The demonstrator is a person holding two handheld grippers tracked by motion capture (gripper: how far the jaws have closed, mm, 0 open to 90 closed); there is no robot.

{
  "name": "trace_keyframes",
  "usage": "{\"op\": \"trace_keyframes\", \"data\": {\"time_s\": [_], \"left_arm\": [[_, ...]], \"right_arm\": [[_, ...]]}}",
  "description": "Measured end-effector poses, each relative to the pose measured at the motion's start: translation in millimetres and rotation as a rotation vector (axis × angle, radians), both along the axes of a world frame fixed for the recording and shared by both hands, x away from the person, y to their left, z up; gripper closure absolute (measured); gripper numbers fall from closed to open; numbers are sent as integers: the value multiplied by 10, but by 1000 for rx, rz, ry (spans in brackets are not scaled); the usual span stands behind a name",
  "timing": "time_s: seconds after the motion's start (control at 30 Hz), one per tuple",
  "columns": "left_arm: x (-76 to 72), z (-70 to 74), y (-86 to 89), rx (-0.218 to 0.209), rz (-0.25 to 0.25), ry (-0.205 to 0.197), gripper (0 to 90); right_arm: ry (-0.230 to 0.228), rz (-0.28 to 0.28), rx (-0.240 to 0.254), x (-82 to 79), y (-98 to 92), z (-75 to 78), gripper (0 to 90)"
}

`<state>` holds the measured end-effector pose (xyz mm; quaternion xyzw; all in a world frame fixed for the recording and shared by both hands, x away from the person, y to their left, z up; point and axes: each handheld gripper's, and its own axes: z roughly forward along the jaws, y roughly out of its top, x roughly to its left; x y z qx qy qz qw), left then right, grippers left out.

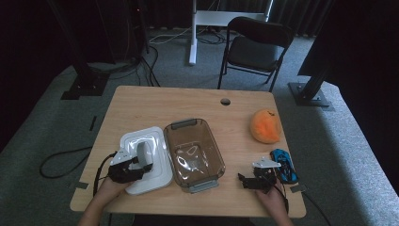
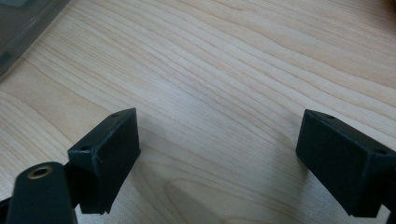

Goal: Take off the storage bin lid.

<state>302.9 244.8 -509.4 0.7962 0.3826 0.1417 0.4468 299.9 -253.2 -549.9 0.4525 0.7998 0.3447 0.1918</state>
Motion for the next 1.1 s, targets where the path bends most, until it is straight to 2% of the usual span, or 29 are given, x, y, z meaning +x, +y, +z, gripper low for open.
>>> {"op": "trace_keyframes", "data": {"time_s": [0.1,0.4,0.47,0.63,1.0,1.1], "left_arm": [[26,-32,-30,13,-8,6,440],[99,-122,-51,16,-15,39,440],[113,-149,-71,39,-17,44,440],[163,-246,-107,65,-40,71,439],[192,-279,-87,40,-19,84,454],[187,-272,-96,49,-8,83,445]], "right_arm": [[0,0,0,0,0,0,126],[0,0,0,0,0,0,126],[0,0,0,0,0,0,126],[0,0,0,0,0,0,126],[0,0,0,0,0,0,126],[0,0,0,0,0,0,126]]}}
